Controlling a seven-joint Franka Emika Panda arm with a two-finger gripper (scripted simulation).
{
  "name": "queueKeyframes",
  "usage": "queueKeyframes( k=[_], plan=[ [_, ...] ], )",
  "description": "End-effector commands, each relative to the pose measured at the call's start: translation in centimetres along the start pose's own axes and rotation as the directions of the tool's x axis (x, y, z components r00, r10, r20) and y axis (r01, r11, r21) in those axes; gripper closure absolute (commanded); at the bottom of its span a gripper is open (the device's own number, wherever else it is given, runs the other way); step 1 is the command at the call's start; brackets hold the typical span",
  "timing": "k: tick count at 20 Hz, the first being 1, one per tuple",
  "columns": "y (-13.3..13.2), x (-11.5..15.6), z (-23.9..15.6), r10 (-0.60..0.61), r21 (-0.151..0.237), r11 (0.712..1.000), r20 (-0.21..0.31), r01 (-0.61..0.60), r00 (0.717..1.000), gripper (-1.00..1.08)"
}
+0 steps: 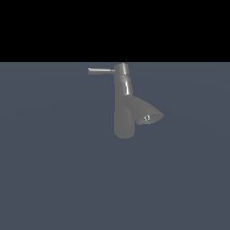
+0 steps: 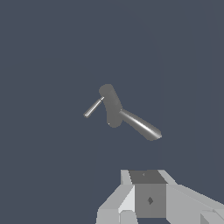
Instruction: Turn on the faucet by rotating a designated handle.
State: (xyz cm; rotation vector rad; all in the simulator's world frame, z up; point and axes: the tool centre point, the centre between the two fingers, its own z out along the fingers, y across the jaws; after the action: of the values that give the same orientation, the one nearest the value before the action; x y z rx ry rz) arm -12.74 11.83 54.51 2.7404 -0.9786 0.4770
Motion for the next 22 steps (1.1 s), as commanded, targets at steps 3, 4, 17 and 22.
queueKeyframes(
  k=[3, 4, 17, 22],
  plan=[
    [-2.7, 0.6, 2.1, 0.064, -0.022, 0.998, -0.001, -0.064, 0.998, 1.08],
    [-3.3, 0.8, 2.6, 0.077, -0.027, 0.997, 0.000, -0.077, 0.997, 1.08],
    [-9.7, 3.0, 12.2, 0.258, -0.092, 0.963, 0.049, -0.253, 0.965, 1.08],
    [-11.4, 3.8, 16.7, 0.332, -0.120, 0.940, 0.084, -0.321, 0.940, 1.08]
  ],
)
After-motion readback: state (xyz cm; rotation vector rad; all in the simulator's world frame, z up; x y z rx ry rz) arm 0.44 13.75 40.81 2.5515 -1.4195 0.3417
